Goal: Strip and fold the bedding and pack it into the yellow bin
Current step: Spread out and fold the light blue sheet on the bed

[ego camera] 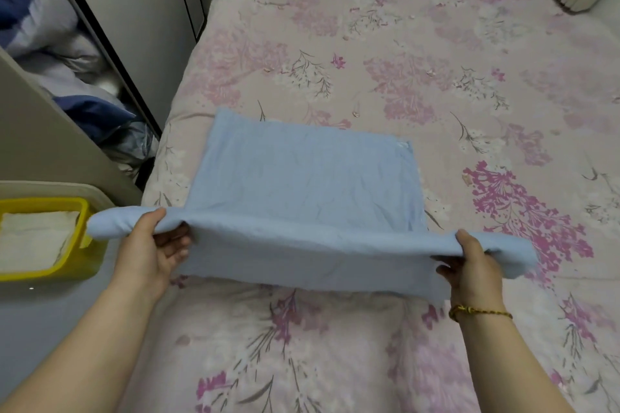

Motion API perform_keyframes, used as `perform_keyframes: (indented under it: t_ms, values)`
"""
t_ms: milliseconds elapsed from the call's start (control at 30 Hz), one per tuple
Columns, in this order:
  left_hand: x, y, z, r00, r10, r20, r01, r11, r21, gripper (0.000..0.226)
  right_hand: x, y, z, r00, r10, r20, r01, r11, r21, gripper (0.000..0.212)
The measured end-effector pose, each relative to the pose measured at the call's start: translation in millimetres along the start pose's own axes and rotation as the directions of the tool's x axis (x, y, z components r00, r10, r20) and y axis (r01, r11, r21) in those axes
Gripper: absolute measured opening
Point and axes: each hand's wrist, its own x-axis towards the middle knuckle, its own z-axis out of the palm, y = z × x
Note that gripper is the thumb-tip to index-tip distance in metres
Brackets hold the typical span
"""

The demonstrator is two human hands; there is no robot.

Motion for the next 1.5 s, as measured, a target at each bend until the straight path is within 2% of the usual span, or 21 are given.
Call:
perform_keyframes:
  t_ms: [267,333,400,467,500,533,567,600,633,700,733,800,867,900,967,1000,1033,1100,1233,1367,1500]
  values:
    - [102.7,40.6,85.4,0.999,0.033,-0.03,-0.03,0.993,0.115,0.026,105.2,-42.5,98.4,0.998,-0.04,-0.057,0.033,0.992,-0.119,0.026]
    - [131.6,44.5,106.3,0.999,0.014,0.052,-0.021,0.99,0.142,0.029,132.5,-48.7,121.7,0.998,-0.064,-0.004,0.063,0.988,-0.14,0.024]
    - [159.8,37.2,118.5,0.983,0.049,0.178,-0.099,0.953,0.285,0.035,157.0,-43.5,140.6,0.992,-0.074,0.104,0.096,0.968,-0.232,0.025]
    - [181.7,19.1,114.7,0.952,0.085,0.296,-0.24,0.805,0.542,0.044,174.8,-23.8,145.5,0.98,-0.054,0.191,0.135,0.887,-0.442,0.04]
    - [188.0,7.0,107.1,0.937,0.078,0.341,-0.3,0.677,0.671,0.048,180.0,-9.6,142.9,0.977,-0.029,0.211,0.14,0.833,-0.535,0.047]
    - [191.7,-5.2,96.8,0.923,0.074,0.377,-0.362,0.5,0.787,0.052,182.1,5.9,138.0,0.976,0.006,0.217,0.133,0.774,-0.619,0.051]
    - [196.6,-19.4,86.7,0.917,0.071,0.393,-0.396,0.296,0.869,0.054,186.4,24.9,133.1,0.976,0.044,0.212,0.125,0.685,-0.718,0.053]
    - [199.1,-31.4,76.2,0.914,0.078,0.399,-0.405,0.103,0.908,0.057,186.1,42.1,127.5,0.975,0.083,0.204,0.126,0.55,-0.826,0.055]
    - [199.4,-40.9,68.7,0.914,0.081,0.398,-0.397,-0.031,0.917,0.06,184.9,56.7,124.0,0.973,0.111,0.203,0.144,0.396,-0.907,0.056]
    - [196.8,-54.9,58.8,0.914,0.079,0.398,-0.387,-0.13,0.913,0.065,180.1,74.4,117.5,0.971,0.106,0.214,0.194,0.172,-0.966,0.06]
    - [195.0,-59.7,54.9,0.913,0.09,0.399,-0.385,-0.14,0.912,0.067,176.9,80.3,114.6,0.973,0.094,0.212,0.2,0.126,-0.972,0.061]
    - [191.2,-62.5,51.1,0.909,0.192,0.37,-0.357,-0.103,0.929,0.078,172.4,85.6,106.6,0.981,0.049,0.186,0.178,0.128,-0.976,0.061]
    - [189.9,-60.8,45.5,0.918,0.331,0.219,-0.238,0.018,0.971,0.091,169.4,87.9,95.4,0.993,-0.015,0.116,0.117,0.168,-0.979,0.064]
    - [188.5,-59.5,40.0,0.928,0.354,0.119,-0.169,0.114,0.979,0.095,166.8,88.2,88.0,0.998,-0.041,0.056,0.064,0.214,-0.975,0.066]
    - [184.6,-58.2,28.9,0.958,0.287,-0.031,-0.081,0.371,0.925,0.092,162.4,89.0,71.2,0.993,-0.06,-0.1,-0.067,0.408,-0.91,0.072]
    - [183.2,-59.1,24.0,0.97,0.238,-0.044,-0.076,0.471,0.879,0.086,161.5,90.9,63.5,0.986,-0.041,-0.161,-0.118,0.51,-0.852,0.074]
    - [181.1,-59.5,21.0,0.978,0.207,-0.037,-0.076,0.513,0.855,0.079,161.6,93.6,56.8,0.982,-0.019,-0.19,-0.144,0.585,-0.798,0.073]
    - [179.7,-57.2,19.3,0.981,0.182,-0.061,-0.04,0.503,0.864,0.063,161.2,93.6,48.7,0.985,0.013,-0.17,-0.135,0.665,-0.734,0.062]
    - [175.4,-42.5,27.8,0.987,0.152,-0.051,-0.03,0.487,0.873,0.048,155.9,76.6,47.1,0.998,0.0,-0.056,-0.039,0.718,-0.695,0.038]
    - [150.4,-32.8,25.0,0.986,0.167,-0.011,-0.076,0.503,0.861,0.046,135.7,65.7,36.9,0.998,-0.062,-0.005,0.042,0.741,-0.671,0.028]
    - [103.3,-45.6,-6.0,0.991,0.124,-0.044,-0.023,0.491,0.871,0.05,97.0,72.9,4.0,0.999,-0.039,0.012,0.036,0.727,-0.686,0.013]
